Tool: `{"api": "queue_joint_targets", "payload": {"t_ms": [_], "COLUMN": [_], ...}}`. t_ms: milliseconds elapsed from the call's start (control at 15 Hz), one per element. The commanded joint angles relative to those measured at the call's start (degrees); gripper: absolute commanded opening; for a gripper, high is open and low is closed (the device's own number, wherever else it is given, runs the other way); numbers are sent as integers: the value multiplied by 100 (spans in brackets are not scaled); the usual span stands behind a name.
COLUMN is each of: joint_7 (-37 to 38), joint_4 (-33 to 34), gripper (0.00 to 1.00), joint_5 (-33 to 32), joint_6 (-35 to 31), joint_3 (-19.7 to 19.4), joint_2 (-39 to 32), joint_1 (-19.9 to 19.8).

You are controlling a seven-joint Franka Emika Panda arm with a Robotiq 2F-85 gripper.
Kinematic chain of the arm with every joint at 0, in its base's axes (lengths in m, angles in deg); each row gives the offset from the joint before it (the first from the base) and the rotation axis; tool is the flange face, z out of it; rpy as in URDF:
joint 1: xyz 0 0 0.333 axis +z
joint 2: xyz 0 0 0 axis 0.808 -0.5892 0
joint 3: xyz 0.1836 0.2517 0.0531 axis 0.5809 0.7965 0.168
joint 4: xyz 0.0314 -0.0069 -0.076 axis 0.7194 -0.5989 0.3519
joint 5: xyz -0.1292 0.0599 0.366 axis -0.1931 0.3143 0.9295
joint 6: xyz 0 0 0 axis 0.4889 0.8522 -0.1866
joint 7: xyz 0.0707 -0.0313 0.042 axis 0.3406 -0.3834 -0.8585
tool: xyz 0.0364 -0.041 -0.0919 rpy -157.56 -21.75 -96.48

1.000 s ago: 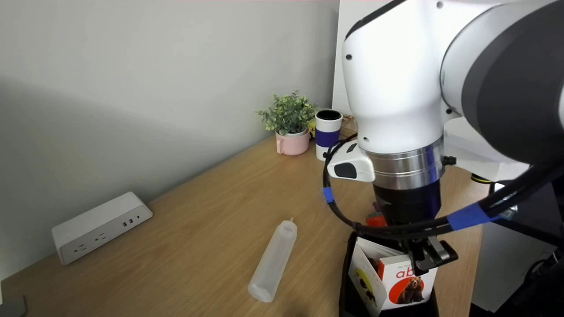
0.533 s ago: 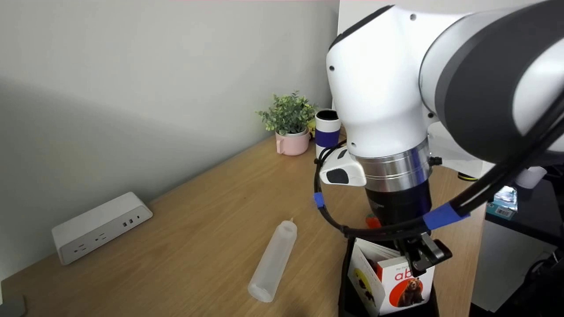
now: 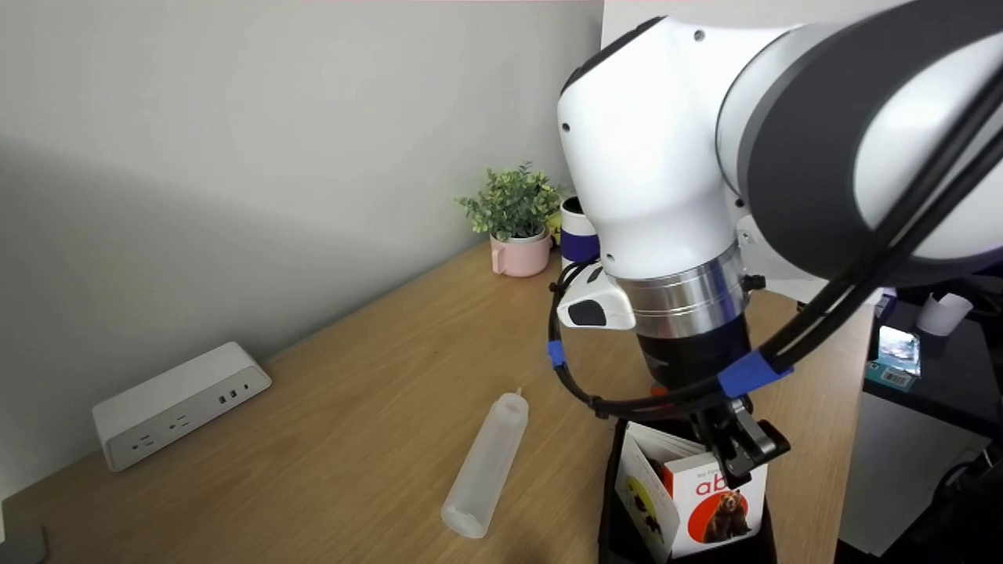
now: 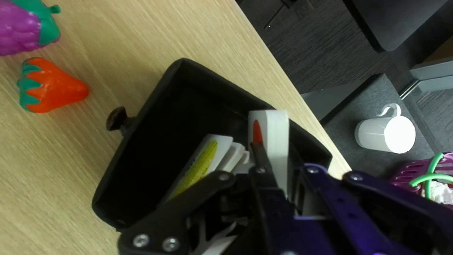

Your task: Put the left and right books in the black box respectively

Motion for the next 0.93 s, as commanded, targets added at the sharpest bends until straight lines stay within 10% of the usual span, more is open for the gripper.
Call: {"api": "queue_joint_targets", "payload": {"t_ms": [0, 867], "joint_7": [58, 569], "joint_4": [81, -594], "gripper": [4, 4], "joint_5": [-126, -53], "joint_6": [-98, -83], "joint_3": [-59, 20], "joint_2": [-139, 904], "joint_1": [11, 97]}}
